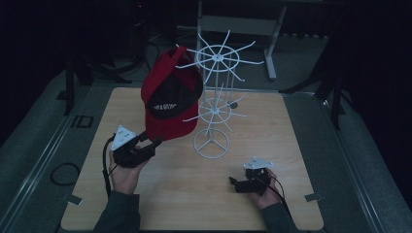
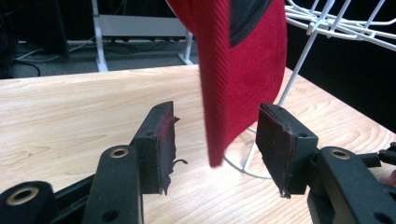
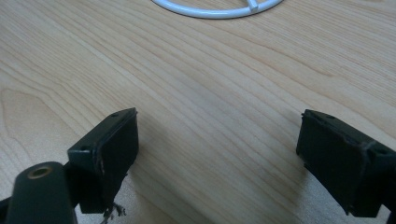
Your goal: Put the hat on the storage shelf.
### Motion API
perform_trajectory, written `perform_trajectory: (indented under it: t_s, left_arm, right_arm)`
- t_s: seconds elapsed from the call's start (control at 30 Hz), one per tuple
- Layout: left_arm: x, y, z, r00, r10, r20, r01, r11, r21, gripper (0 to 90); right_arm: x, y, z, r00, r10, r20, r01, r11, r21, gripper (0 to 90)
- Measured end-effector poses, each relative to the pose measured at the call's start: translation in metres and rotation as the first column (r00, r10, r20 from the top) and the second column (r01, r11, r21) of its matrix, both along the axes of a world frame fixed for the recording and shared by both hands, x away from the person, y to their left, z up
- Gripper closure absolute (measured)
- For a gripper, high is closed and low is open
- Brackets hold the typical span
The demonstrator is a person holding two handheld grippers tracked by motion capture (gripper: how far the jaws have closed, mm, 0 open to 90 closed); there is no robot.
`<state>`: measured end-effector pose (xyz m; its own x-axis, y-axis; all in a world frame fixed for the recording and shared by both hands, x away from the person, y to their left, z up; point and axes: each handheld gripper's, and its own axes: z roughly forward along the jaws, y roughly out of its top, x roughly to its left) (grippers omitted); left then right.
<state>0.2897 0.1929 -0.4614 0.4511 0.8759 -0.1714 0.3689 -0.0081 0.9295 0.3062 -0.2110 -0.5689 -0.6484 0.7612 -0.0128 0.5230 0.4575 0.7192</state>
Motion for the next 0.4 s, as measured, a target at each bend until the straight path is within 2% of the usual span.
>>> perform_trajectory:
  t_s: [0.17, 0.4]
  left_arm:
    - [0.0011, 0.0018, -0.0042, 0.9999, -0.008, -0.014, 0.008, 1.0, -0.002, 47.1]
    - [0.0019, 0.0085, -0.0082, 0.9993, -0.018, -0.034, 0.016, 0.9992, -0.037, 47.1]
  right_arm:
    - [-0.0004, 0.0, 0.0, 1.0, -0.001, -0.002, 0.001, 1.0, 0.001, 12.8]
    - [-0.0005, -0.0001, -0.0001, 1.0, -0.001, -0.001, 0.001, 1.0, 0.001, 12.8]
